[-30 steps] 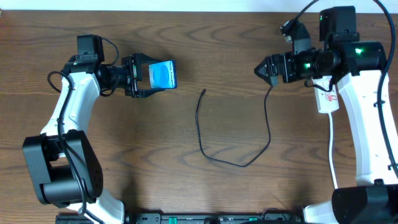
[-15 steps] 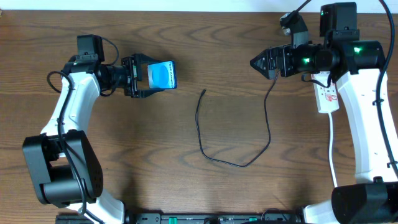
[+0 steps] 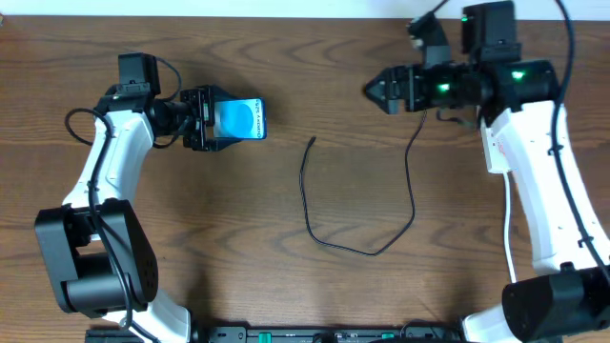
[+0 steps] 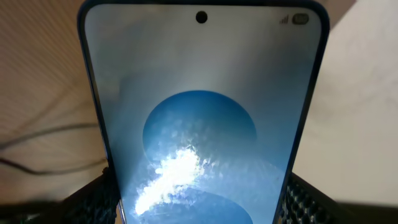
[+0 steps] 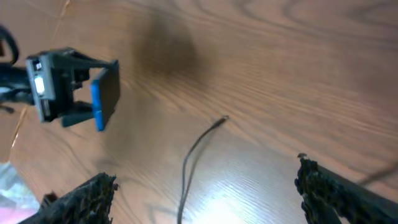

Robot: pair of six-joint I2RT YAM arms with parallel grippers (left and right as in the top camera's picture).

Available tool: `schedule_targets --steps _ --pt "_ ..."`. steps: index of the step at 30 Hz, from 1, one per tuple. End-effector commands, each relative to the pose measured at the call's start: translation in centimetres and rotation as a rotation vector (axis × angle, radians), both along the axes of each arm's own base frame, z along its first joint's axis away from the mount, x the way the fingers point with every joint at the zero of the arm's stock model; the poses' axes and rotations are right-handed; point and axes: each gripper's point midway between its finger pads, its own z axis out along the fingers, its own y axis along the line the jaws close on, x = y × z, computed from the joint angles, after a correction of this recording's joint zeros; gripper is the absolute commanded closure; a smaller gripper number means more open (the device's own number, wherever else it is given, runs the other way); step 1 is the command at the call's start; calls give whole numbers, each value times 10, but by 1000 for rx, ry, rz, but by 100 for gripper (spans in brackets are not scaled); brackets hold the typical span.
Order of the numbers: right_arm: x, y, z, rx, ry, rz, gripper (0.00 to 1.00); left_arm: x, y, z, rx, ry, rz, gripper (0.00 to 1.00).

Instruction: Plug charger to phone and switch on socket

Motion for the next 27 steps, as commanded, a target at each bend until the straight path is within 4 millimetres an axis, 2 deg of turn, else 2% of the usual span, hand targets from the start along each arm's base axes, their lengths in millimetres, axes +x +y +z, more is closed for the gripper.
schedule_targets --steps 1,8,11,13,20,24,27 --pt "-3 23 -13 29 27 9 8 7 4 5 97 -48 4 35" --pt "-6 68 -35 75 -26 89 11 3 -19 0 136 -48 -44 35" --pt "-14 90 -43 86 -52 139 15 0 -31 -1 147 -49 -73 35" --pt "-21 106 -48 97 -63 167 22 -2 -39 -2 153 -50 -92 35" --pt "-28 121 -62 111 -26 134 26 -8 -58 0 113 -13 -100 35" --pt "-25 126 -66 117 -22 86 33 -10 -64 2 98 -13 -116 35" --pt "-24 131 -79 95 7 48 36 -12 -68 3 86 -9 -122 35"
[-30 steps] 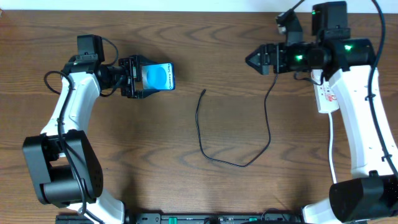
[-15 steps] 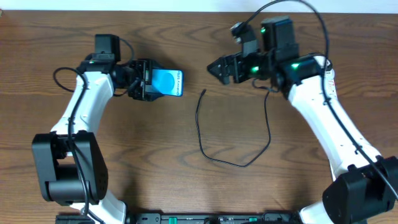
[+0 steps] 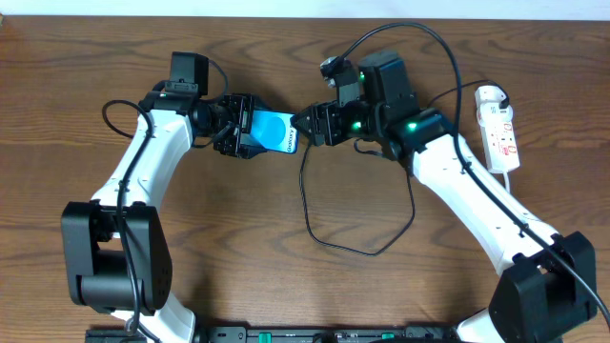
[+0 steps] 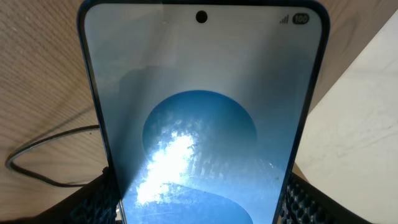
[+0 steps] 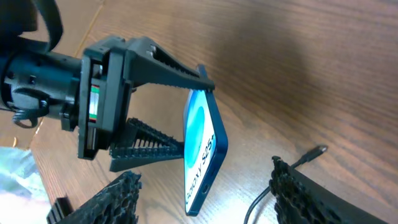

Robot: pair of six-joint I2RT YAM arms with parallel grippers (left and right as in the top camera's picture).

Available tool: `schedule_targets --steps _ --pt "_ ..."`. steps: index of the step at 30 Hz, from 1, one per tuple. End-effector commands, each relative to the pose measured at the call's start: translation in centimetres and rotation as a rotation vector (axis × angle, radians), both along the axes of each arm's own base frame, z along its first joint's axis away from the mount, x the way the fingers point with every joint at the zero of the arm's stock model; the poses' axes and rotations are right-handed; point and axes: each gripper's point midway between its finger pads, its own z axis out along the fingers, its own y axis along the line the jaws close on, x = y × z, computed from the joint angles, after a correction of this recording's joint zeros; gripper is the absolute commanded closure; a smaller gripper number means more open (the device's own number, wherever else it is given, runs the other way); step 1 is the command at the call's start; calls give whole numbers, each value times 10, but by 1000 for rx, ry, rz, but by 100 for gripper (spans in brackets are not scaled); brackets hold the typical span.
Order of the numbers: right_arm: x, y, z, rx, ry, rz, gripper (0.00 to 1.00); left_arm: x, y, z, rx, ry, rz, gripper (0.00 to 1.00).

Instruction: Plug charger to phone and switch on socket

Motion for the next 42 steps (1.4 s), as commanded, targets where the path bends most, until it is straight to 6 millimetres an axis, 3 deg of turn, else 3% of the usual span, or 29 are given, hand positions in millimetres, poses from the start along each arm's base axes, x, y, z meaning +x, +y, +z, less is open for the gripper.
schedule_targets --steps 1,7,14,24,32,36,42 --pt "0 8 -19 -24 56 -54 36 2 -9 19 -44 -30 -14 35" --pt "-1 31 -43 -13 101 -31 38 -3 -23 19 -41 -30 -49 35" --pt "1 36 -70 -32 158 -55 47 -6 -31 18 -35 -30 -68 35" --pt "-1 40 -80 -46 176 -57 59 -6 -31 18 -35 -30 -68 35" --pt "1 45 -86 -42 170 -53 62 -6 -31 18 -35 -30 -68 35" --pt "2 45 -86 -41 168 -53 74 -6 -31 18 -35 -30 -68 35" --pt "-1 46 -86 -39 176 -44 82 -6 -31 18 -35 -30 -68 35"
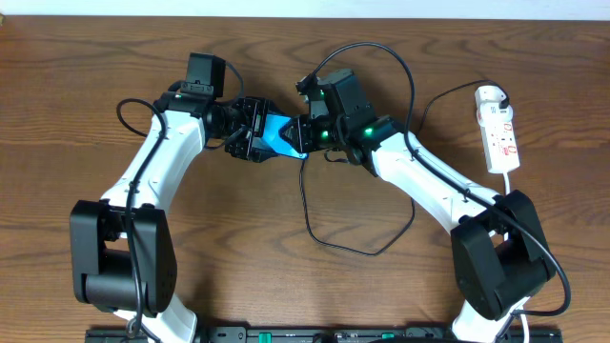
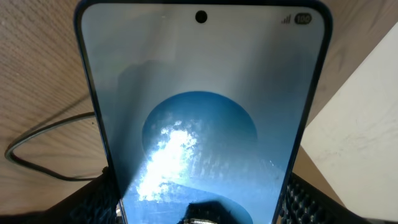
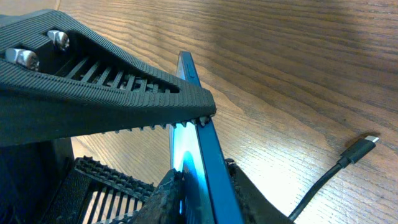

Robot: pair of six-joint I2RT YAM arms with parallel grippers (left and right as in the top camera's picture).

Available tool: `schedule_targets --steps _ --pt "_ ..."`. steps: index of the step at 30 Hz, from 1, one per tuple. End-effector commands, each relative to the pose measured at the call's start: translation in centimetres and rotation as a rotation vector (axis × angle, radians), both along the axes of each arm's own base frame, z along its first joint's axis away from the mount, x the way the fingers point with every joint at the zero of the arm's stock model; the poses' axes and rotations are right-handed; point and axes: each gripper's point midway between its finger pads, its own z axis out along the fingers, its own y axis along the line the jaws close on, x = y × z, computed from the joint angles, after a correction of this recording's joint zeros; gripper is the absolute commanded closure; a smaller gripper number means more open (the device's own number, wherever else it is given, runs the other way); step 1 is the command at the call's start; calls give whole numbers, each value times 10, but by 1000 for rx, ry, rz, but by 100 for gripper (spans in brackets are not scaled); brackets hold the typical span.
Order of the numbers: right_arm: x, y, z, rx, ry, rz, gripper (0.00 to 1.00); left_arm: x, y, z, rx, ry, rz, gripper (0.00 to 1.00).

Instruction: Plug charger to phone and switch on socket

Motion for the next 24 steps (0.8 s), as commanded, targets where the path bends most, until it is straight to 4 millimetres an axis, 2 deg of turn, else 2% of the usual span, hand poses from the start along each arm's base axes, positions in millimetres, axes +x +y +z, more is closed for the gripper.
schedule_targets --steps 1,4,8,12,16,19,21,23,24 --pt "-7 5 -11 -7 25 24 85 3 -7 19 -40 -38 -17 35" --pt "-7 6 -11 -4 25 26 99 3 -7 19 -40 -38 -17 35" --pt "-4 7 -7 17 32 1 99 3 -7 19 -40 -38 -17 35" --pt "13 -2 0 55 33 -72 99 4 -6 19 -40 -38 -16 35" --pt "39 -34 1 78 82 -224 99 5 -7 20 -38 -58 -28 34" --pt "57 -64 8 145 155 -349 99 18 -9 30 -38 -219 -120 34" --pt "69 -83 25 244 212 -419 99 30 -12 43 -52 -367 -196 34" --pt "73 -89 36 310 242 -440 99 36 -13 50 -58 -445 -227 34" --pt "79 -92 52 391 267 -457 99 44 -15 59 -61 -530 -255 34"
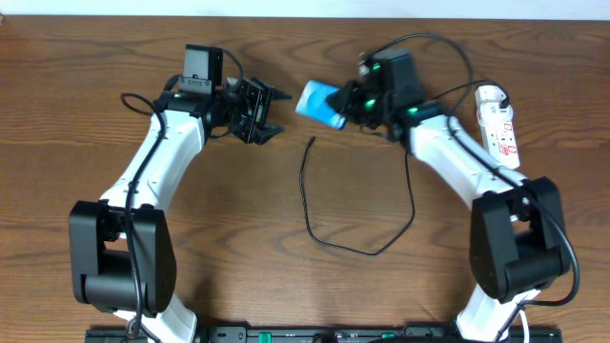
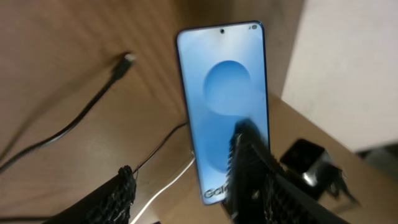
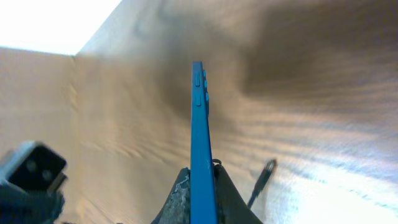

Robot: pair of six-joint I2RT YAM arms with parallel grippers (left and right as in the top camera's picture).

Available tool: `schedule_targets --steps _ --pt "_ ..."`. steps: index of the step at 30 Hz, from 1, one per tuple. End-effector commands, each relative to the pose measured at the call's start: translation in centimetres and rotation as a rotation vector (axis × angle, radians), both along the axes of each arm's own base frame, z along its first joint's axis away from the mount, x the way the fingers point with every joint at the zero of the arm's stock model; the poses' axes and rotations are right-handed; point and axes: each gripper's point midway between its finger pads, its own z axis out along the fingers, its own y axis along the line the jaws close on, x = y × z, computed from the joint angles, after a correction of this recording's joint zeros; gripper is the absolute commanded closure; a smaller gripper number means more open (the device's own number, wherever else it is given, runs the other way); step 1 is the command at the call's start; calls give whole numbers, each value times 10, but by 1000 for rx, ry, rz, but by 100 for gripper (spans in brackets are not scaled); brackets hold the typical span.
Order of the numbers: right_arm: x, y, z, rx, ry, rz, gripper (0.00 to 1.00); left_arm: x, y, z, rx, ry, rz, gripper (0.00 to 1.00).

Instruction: Plug charger to phone and switch on socket

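Note:
The blue phone (image 1: 320, 103) hangs above the back middle of the table, with my right gripper (image 1: 345, 103) shut on it. In the right wrist view it stands edge-on (image 3: 198, 118) between the fingers (image 3: 180, 194). My left gripper (image 1: 265, 112) is open and empty, a short gap to the phone's left. Its wrist view looks past its own fingers (image 2: 121, 193) at the lit screen (image 2: 222, 99). The black charger cable (image 1: 315, 205) lies looped on the table, its plug end (image 1: 313, 142) just below the phone. A white socket strip (image 1: 499, 124) lies at the far right.
The table is brown wood (image 1: 191, 248). The cable's loop takes up the middle, and its far run climbs toward the right arm. A white lead runs from the socket strip along the right arm. The left arm's camera block (image 3: 31, 165) shows low in the right wrist view.
My left gripper has opened and let go of the phone, and now sits a little further left. My right gripper holds the phone alone and has carried it to the right.
My left gripper held the phone at the left while the right gripper was open at the far right. The two then met at the middle, the right still open. Then the right gripper shut on the phone's end. Now the phone is in the right gripper only.

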Motion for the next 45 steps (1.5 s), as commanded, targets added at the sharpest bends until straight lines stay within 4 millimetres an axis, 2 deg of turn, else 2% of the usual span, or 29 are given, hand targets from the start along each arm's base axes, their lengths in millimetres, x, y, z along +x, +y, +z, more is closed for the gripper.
schedule_targets --steps 1,8,9,10,12,15,23,31,35,41,45 --pt "5 1 59 262 45 -58 99 16 -5 36 -16 -265 -119 34" --pt "26 20 128 573 0 -134 98 37 -13 73 -78 -470 -141 34" --pt "27 23 132 604 10 -157 98 40 -13 78 -88 -484 -131 34" --pt "28 27 133 644 55 -208 98 46 -14 90 -107 -530 -116 34" --pt "27 33 132 668 89 -234 98 53 -14 101 -124 -576 -99 34" --pt "22 43 132 709 155 -250 98 61 -11 109 -127 -599 -55 34" --pt "18 49 134 760 231 -264 99 73 -1 105 -99 -561 47 35" --pt "13 57 136 763 230 -242 99 77 2 104 -100 -534 92 47" --pt "11 62 137 764 225 -236 98 77 2 104 -116 -510 107 50" --pt "6 70 137 762 232 -220 98 76 2 104 -157 -450 137 61" --pt "6 70 137 769 242 -225 99 76 2 103 -156 -447 138 63"
